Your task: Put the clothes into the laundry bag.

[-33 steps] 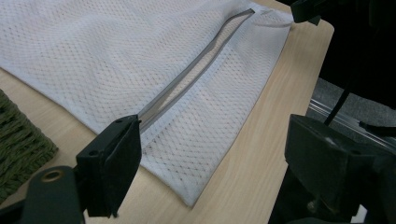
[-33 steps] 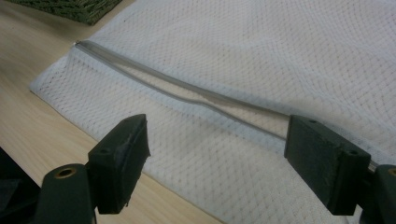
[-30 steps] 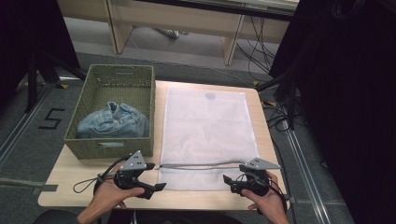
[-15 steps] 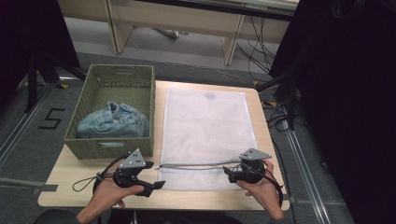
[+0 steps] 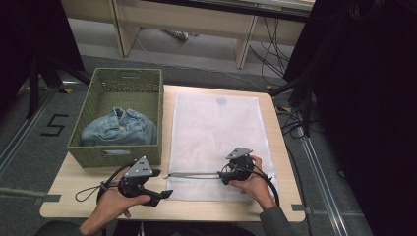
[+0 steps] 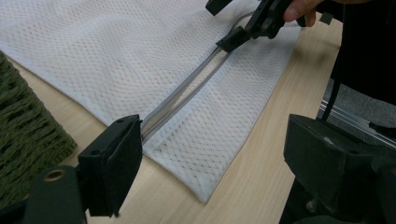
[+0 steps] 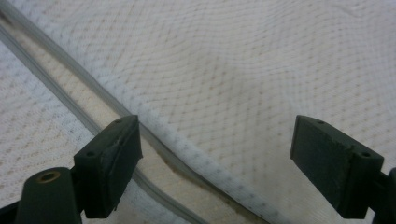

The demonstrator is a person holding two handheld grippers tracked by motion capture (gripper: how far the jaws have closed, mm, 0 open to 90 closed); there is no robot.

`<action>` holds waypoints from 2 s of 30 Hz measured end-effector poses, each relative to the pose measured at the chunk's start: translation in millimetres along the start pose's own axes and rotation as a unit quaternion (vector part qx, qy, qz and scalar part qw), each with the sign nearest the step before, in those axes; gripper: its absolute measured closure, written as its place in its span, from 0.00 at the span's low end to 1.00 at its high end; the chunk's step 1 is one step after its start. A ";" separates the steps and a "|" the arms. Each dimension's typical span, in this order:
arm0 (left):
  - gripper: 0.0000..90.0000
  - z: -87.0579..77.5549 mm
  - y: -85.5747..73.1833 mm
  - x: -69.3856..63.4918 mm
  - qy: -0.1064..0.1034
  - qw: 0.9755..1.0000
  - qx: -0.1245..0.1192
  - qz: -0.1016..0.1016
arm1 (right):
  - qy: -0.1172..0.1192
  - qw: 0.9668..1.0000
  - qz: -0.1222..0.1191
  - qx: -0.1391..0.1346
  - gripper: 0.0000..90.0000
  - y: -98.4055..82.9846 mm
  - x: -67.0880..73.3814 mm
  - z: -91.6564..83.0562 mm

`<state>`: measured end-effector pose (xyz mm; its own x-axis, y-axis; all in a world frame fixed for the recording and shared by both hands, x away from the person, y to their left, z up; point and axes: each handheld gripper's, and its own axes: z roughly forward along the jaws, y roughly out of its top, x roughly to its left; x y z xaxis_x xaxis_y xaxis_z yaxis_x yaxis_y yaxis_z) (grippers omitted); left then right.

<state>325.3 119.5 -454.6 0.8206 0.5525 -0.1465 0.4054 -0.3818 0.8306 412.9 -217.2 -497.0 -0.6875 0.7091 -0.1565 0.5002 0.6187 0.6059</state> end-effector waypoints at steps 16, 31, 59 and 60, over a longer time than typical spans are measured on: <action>0.21 -1.8 0.7 1.3 0.010 1.000 0.000 -0.003 | -0.010 1.000 -0.010 0.000 0.63 3.6 -11.6 6.5; 0.22 -5.3 1.5 5.1 0.020 1.000 -0.012 -0.008 | 0.003 1.000 -0.017 0.008 0.96 11.0 -6.0 9.3; 0.19 -83.0 57.2 100.5 0.194 0.981 -0.024 -0.018 | -0.039 0.996 0.002 -0.079 0.99 35.7 -10.8 -31.0; 0.19 -81.7 60.8 107.4 0.191 0.981 -0.013 -0.018 | -0.038 0.996 -0.006 -0.082 1.00 37.1 -11.6 -31.9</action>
<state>405.1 216.1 -376.0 0.5929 0.8047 0.0320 0.4165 -0.3404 0.8430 422.7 -213.3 -447.8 -0.6479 0.7295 -0.2191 0.3952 0.5678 0.7221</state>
